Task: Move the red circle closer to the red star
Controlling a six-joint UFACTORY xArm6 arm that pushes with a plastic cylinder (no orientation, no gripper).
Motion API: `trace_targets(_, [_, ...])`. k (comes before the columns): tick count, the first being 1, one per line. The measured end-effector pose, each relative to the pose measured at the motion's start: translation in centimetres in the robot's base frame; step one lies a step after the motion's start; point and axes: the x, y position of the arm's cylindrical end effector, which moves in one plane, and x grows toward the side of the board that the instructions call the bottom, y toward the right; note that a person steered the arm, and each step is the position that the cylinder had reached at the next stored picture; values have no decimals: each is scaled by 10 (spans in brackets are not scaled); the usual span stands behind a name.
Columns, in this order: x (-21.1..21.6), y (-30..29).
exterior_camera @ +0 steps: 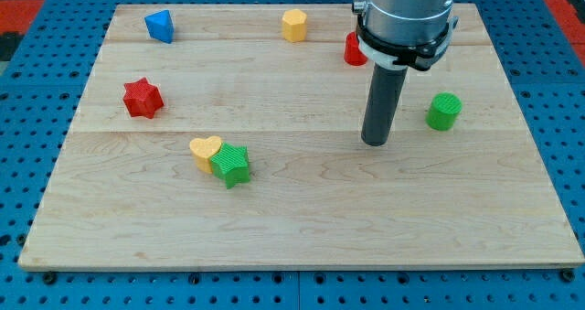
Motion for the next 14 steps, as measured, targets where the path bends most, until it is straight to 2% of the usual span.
trace_targets(1, [0, 0])
trace_targets(2, [-33, 12])
trace_targets(3, [-85, 24])
trace_targets(4, [-107, 24])
trace_targets(6, [-115, 4])
trace_targets(7, [-158, 37])
trace_targets(8, [-173, 43])
trace_targets(9, [-174, 27])
trace_targets(10, [-175, -25])
trace_targets(11, [-178, -51])
trace_targets(12, [-165, -77])
trace_targets(13, [-148, -138])
trace_targets(14, [-114, -185])
